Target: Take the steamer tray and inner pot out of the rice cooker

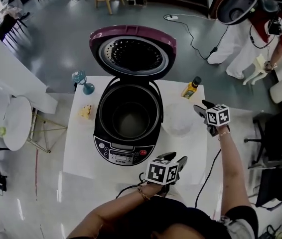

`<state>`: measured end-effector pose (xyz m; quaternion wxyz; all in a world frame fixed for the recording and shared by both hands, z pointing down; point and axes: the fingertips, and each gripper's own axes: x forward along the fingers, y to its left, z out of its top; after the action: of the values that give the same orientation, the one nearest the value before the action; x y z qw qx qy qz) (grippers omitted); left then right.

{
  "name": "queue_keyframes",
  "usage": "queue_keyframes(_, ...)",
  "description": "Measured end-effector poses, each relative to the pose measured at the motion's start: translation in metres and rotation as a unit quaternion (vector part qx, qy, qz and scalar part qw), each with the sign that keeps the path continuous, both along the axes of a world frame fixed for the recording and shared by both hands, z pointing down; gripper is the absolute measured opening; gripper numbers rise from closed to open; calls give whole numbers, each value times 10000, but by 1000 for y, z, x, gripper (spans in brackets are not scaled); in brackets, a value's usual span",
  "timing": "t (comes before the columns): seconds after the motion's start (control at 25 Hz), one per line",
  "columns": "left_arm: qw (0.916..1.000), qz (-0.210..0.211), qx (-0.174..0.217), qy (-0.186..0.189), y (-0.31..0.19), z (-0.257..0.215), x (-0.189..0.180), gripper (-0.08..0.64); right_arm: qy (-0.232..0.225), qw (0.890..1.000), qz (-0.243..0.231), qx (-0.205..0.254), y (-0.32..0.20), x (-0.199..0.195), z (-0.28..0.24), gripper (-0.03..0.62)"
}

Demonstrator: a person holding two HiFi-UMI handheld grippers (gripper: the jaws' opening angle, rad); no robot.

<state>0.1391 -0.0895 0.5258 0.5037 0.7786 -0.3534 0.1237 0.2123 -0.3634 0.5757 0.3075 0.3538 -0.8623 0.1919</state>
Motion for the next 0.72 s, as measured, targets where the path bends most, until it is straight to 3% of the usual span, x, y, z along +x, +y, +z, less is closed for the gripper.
queue_keyframes(0.12, 9968, 5, 705, 390, 13, -41, -9, 201, -394, 9987, 55, 308, 23, -4, -41, 238)
queue_keyframes(0.2, 9898, -39, 1135, 865, 23, -70, -14, 201, -669, 9967, -41, 463, 43, -16, -68, 238)
queue_keyframes(0.28, 9812, -117, 1641, 1014, 32, -95, -22, 199, -989, 9925, -192, 694, 63, -34, -100, 238)
queue_keyframes(0.52, 9522, -539, 2979, 400, 53, -150, -70, 199, -1869, 9688, -733, 1456, 118, -105, -196, 238)
queue_keyframes(0.72, 9162, -1379, 3733, -464, 54, -189, -145, 201, -1805, 9499, -1080, 2311, 159, -155, -247, 238)
